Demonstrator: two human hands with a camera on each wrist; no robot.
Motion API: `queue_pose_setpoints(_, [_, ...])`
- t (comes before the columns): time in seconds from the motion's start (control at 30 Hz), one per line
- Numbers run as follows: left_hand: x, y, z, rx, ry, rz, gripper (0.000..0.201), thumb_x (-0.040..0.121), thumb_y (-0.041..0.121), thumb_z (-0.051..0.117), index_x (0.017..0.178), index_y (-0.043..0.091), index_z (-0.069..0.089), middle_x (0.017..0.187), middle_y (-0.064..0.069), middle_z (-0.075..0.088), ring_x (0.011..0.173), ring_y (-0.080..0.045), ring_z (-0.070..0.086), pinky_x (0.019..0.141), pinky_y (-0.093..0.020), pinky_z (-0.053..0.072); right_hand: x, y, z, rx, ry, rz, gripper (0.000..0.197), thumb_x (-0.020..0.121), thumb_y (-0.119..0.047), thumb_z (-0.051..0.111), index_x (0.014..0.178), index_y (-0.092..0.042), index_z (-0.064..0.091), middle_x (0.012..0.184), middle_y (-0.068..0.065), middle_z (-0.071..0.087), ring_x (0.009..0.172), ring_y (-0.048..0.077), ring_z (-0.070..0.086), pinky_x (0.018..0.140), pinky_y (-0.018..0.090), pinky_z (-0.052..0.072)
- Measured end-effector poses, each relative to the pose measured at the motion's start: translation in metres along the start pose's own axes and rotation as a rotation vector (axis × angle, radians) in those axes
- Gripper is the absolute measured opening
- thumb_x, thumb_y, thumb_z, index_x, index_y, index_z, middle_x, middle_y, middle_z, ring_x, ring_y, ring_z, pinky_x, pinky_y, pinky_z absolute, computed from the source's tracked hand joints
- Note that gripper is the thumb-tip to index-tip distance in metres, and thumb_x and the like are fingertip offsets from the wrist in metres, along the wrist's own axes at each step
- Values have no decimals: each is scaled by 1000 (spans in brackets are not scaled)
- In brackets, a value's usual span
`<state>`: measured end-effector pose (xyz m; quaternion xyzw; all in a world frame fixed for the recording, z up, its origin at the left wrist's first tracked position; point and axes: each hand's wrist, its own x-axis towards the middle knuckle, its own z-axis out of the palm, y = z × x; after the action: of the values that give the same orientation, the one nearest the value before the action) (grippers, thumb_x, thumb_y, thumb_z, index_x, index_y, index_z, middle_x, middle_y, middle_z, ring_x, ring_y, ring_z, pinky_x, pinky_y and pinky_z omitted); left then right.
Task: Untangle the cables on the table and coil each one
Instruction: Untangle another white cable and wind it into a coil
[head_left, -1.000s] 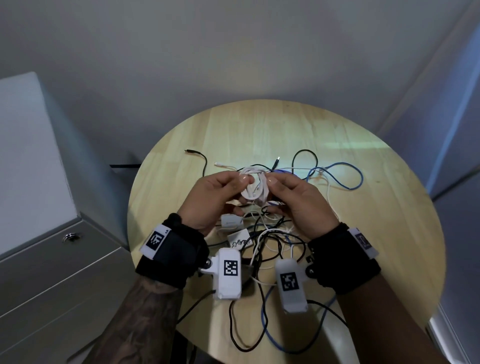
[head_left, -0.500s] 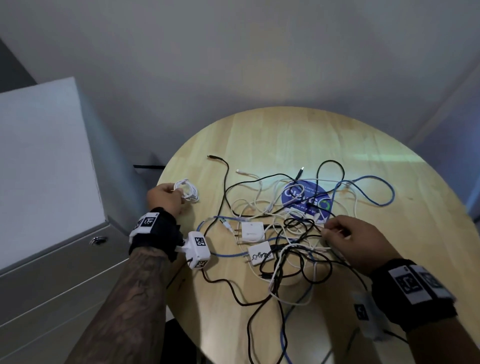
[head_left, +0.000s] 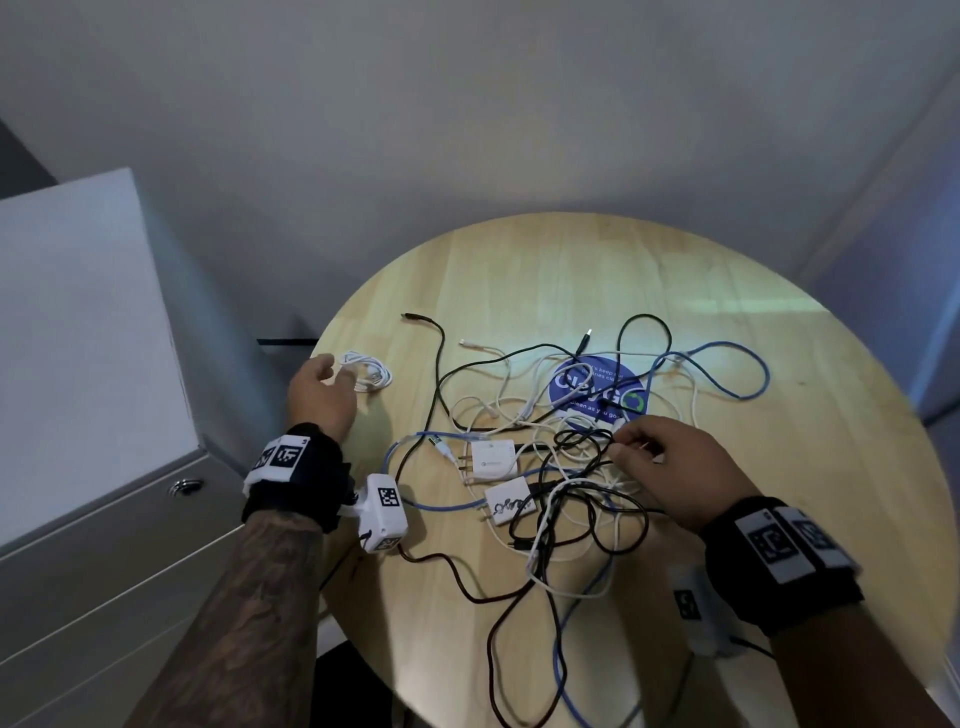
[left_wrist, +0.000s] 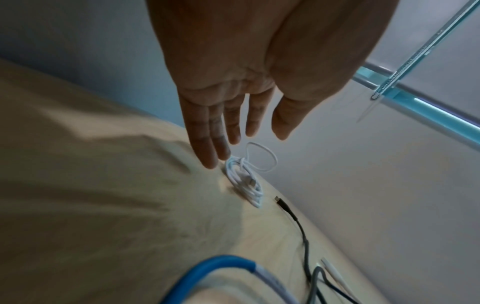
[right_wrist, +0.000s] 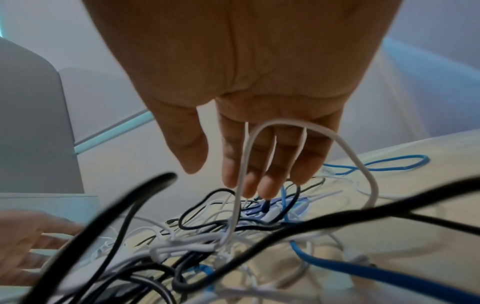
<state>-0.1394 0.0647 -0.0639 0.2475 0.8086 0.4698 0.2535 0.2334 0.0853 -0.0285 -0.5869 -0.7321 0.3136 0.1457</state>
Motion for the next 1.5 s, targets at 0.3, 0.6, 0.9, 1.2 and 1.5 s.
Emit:
queue_pose_setpoints(0.3, [-31, 26, 29, 407, -109, 312, 20, 91, 21, 59, 111, 20, 64, 128, -5, 52, 112, -25, 53, 91, -34, 43, 1, -24, 5, 39, 36, -51, 10, 92, -35, 63, 100, -30, 63, 98, -12, 60, 90, 8, 57, 79, 27, 42])
queue_pose_setpoints(0.6, [12, -3, -4, 479, -69, 142, 53, 91, 17, 54, 143, 15, 42, 147, -12, 42, 132, -36, 40, 109, -46, 37, 0, -33, 12, 53, 28, -109, 12, 92, -35, 62, 103, -30, 64, 98, -17, 57, 93, 8, 57, 84, 29, 46])
queue_pose_setpoints(0.9, [3, 2, 9, 816, -243, 171, 36, 84, 44, 57, 116, 30, 64, 122, -8, 55, 122, -38, 46, 101, -43, 42, -1, -40, 9, 100, 45, -130, 12, 93, -31, 62, 103, -26, 65, 99, -14, 61, 93, 6, 58, 84, 28, 45])
queue_pose_setpoints(1.2, [-2, 4, 13, 776, -208, 231, 12, 83, 18, 65, 84, 7, 69, 88, -13, 66, 87, -34, 64, 75, -32, 51, 0, -49, 10, 175, 75, -151, 10, 92, -30, 62, 101, -28, 67, 97, -13, 64, 92, 3, 59, 78, 22, 45])
queue_pose_setpoints(1.5, [-86, 61, -1, -604, -914, 55, 30, 82, 29, 76, 95, 7, 61, 96, -10, 62, 82, -15, 59, 61, -26, 51, -3, -83, 11, 461, 124, -203, 36, 93, -42, 60, 128, -37, 54, 125, -16, 56, 111, -1, 53, 93, 25, 44])
